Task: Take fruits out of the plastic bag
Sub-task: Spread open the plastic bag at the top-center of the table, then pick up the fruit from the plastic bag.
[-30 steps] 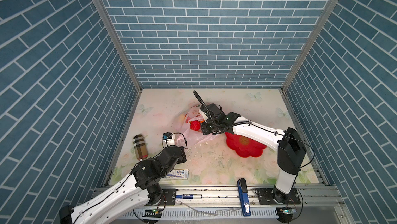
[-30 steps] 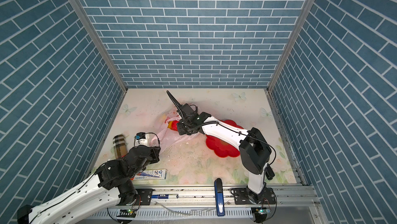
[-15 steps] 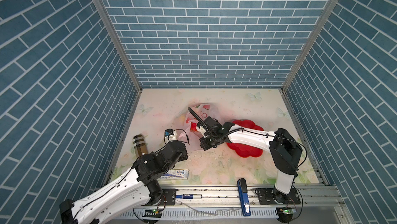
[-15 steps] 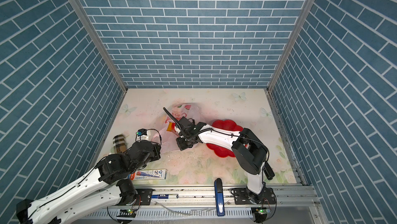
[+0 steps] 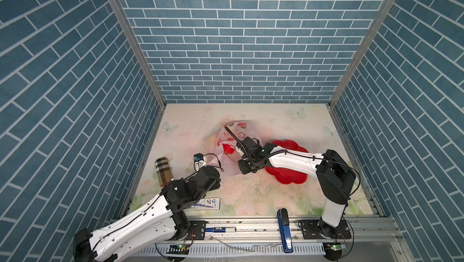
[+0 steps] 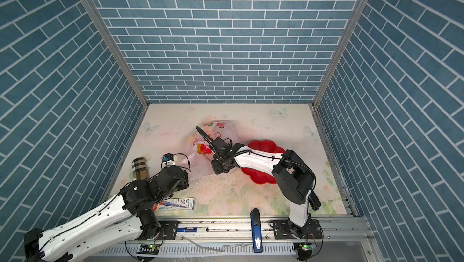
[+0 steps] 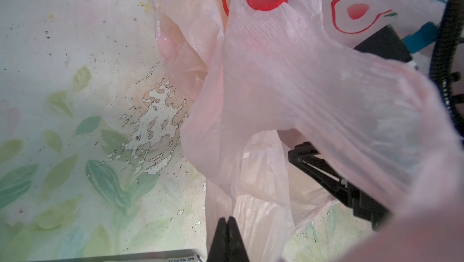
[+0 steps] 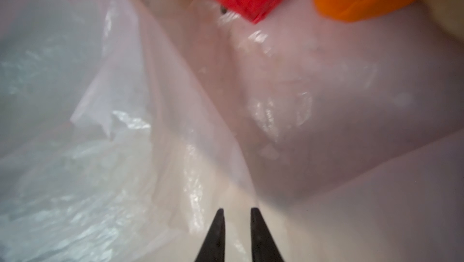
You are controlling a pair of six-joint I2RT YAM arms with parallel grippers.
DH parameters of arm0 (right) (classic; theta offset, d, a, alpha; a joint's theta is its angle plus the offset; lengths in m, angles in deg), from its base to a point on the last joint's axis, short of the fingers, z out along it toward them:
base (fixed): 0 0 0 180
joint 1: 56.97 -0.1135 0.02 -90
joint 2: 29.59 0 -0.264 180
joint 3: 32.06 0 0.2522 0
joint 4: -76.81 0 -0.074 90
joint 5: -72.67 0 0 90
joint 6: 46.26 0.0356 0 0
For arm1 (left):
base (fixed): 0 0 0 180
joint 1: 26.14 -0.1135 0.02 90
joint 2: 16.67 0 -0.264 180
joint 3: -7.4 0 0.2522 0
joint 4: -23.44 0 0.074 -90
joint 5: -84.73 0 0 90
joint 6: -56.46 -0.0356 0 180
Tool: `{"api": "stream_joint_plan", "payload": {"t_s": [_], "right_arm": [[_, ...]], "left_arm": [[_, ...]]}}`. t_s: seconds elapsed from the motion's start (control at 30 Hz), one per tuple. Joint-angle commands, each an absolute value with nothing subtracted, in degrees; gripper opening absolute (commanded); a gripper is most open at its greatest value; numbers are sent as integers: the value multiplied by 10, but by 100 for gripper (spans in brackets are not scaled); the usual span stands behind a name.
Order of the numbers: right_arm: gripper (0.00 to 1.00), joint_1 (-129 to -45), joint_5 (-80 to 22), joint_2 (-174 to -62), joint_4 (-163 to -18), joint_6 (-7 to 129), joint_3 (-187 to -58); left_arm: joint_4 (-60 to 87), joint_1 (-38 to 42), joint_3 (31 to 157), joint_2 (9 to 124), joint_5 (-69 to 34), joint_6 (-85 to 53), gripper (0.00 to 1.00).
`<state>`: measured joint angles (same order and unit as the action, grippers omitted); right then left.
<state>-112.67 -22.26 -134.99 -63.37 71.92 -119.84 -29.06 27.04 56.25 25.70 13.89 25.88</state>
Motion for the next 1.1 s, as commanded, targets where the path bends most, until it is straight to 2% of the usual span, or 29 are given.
{"api": "stream_joint_plan", "payload": {"t_s": [0.0, 0.43, 0.77, 1.07], "right_arm": [[25, -1107, -150, -1339, -643, 721, -1241], [56, -1072, -126, -1409, -668, 688, -1329], [65, -1065, -130, -1445, -677, 684, -1348], [69, -1060, -112, -1453, -730, 696, -1330]], "left_arm": [[-286, 274, 556, 250, 153, 253, 3], [-275, 274, 532, 215, 146, 236, 3], [-240, 273, 527, 244, 132, 229, 3], [-217, 274, 528, 270, 130, 227, 3]]}}
